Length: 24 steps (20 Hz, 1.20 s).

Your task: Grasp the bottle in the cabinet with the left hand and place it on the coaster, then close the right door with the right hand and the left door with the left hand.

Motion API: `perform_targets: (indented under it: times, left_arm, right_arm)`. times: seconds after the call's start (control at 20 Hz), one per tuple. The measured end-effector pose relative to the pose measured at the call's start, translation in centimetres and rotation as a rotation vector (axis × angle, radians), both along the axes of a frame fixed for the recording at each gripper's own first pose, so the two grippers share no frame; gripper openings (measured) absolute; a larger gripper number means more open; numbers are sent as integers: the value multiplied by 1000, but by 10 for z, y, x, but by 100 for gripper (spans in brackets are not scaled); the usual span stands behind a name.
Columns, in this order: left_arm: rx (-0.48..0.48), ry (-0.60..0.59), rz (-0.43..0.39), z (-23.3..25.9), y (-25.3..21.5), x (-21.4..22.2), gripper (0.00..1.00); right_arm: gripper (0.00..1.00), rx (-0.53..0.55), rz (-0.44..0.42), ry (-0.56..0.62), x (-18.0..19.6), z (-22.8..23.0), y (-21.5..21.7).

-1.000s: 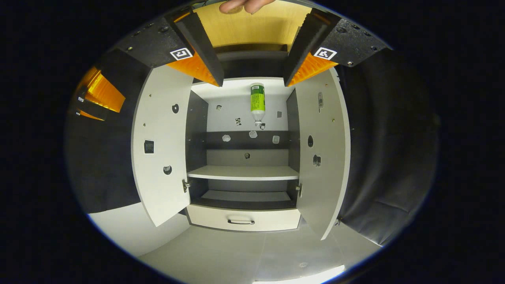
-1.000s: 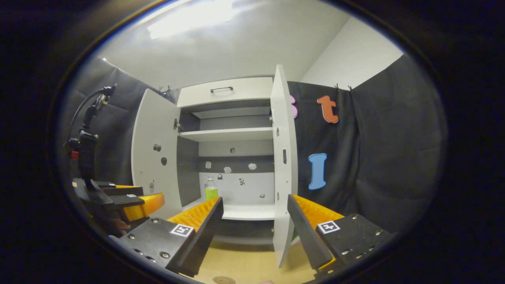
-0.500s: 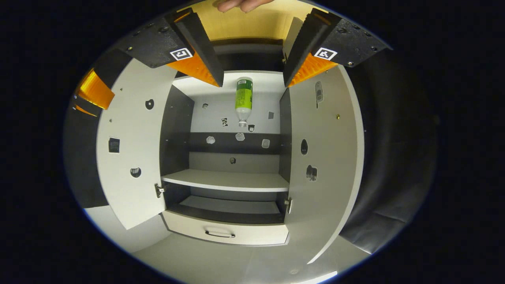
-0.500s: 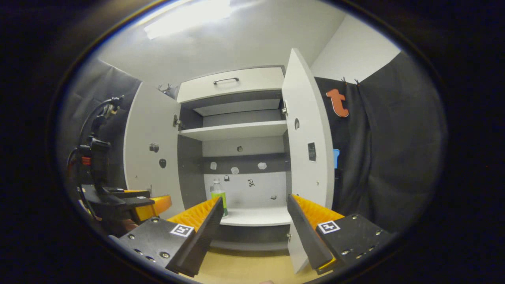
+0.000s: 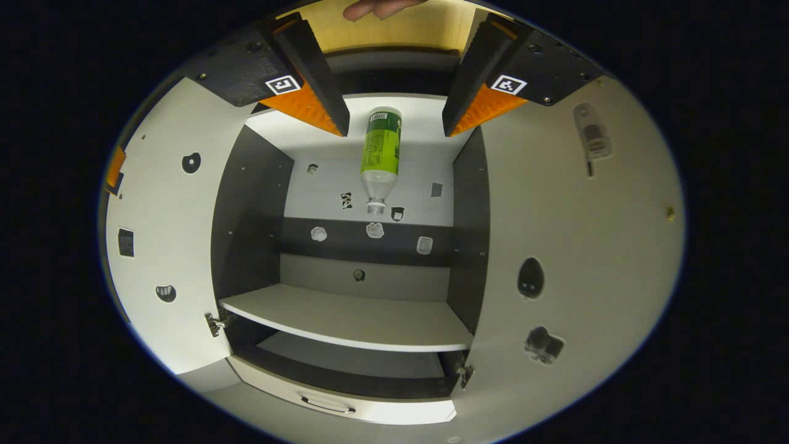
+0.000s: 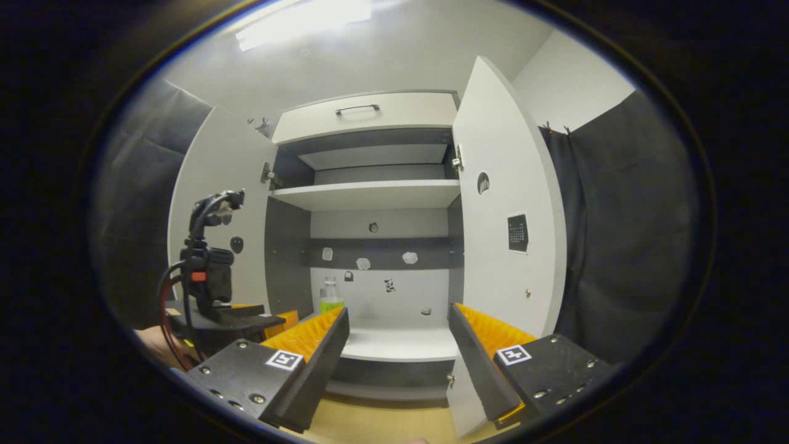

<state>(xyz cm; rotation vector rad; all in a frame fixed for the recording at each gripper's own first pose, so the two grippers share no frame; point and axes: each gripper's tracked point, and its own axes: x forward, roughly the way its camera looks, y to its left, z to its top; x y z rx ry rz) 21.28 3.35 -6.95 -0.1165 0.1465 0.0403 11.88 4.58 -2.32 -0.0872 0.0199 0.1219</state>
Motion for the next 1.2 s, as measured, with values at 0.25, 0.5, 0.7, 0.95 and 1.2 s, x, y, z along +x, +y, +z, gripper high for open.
perform_targets:
  times: [0.25,0.5,0.7,0.95,1.2]
  left_arm:
    - [-3,-5,-38,-18,-6,66,96]
    - [54,-28,-44,-30,-11,121,96]
    - [43,-31,-49,-37,-14,147,96]
    - [24,-26,-81,-45,-24,168,96]
    - [23,-24,-119,-41,-35,158,81]
  right_arm:
    - [98,-3,-1,24,11,-13,3]
    - [98,-5,-22,10,18,-12,-1]
    - [98,-44,-30,14,18,-21,-7]
    - [94,-55,-23,43,12,-31,-10]
    - [98,-56,-33,52,6,-31,-22]
